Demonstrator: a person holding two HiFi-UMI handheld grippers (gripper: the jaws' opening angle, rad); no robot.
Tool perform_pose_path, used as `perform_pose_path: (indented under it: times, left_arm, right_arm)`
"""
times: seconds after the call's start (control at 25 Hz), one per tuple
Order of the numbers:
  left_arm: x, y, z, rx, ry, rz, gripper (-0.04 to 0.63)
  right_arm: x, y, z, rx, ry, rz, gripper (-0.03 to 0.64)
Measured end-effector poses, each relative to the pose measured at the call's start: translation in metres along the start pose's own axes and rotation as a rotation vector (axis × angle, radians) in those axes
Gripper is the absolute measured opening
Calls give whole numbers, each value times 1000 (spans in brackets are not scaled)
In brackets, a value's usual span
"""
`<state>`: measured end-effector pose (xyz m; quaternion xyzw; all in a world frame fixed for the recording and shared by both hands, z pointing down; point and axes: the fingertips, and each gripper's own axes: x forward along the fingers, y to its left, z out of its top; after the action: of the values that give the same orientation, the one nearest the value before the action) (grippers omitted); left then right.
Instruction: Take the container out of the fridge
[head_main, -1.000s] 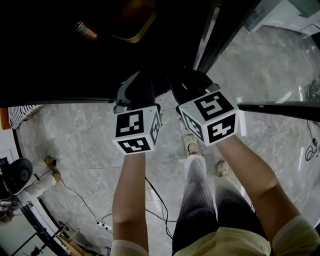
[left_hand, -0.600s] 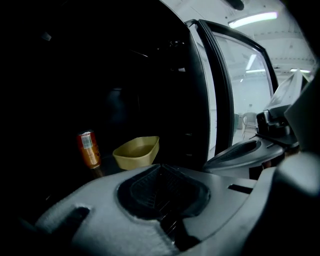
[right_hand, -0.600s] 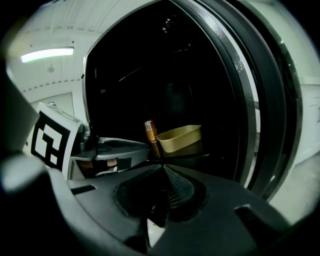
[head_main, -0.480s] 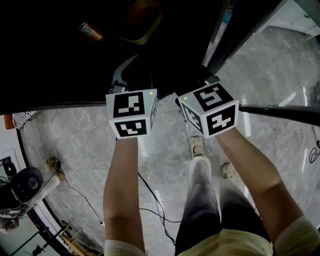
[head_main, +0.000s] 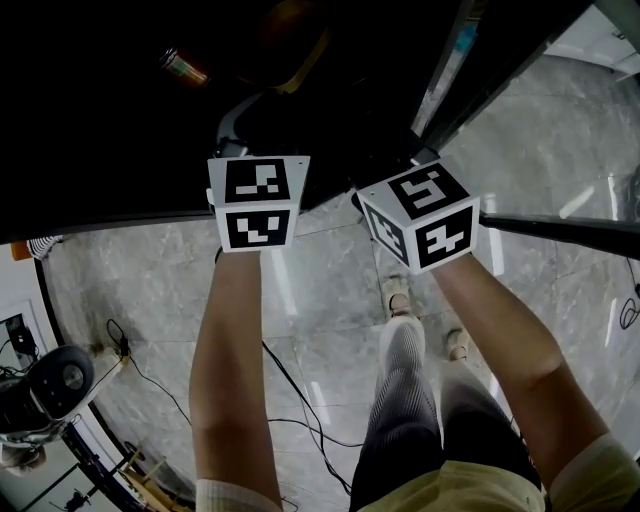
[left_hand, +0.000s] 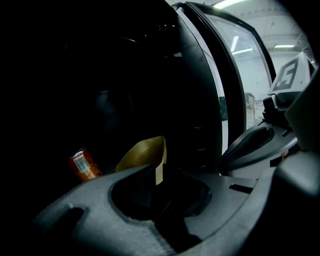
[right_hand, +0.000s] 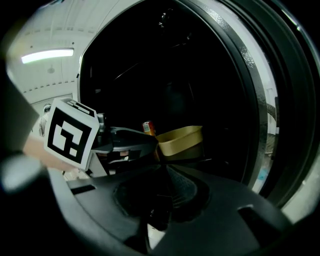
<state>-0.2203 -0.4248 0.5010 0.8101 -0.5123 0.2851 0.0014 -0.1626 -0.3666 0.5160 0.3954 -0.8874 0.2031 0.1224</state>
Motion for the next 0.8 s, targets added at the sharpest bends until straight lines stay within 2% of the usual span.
perform_pose_path:
  times: [0.08, 0.16, 0.32, 0.4, 0.56, 0.8]
  left_arm:
    - [5, 0, 0, 31, 17, -18, 43]
    - [8, 1, 2, 46, 29, -35, 124]
    - [17, 2, 3, 94, 53, -66, 130]
    - [24, -1, 0, 154, 82, -87, 147]
    - [33, 0, -9, 331, 160, -100, 162]
    - [38, 0, -16, 510, 231, -122, 162]
  right_arm:
    - [-1, 0, -3, 2, 7, -1, 31]
    - [-2, 1, -3, 3, 8, -4, 31]
    - [-2, 0, -2, 23, 5, -4, 31]
    - [-2, 0, -5, 25, 11, -1, 31]
    - [-2, 0, -10, 22, 23, 0, 31]
    - [-3, 2, -15, 16, 33, 6, 31]
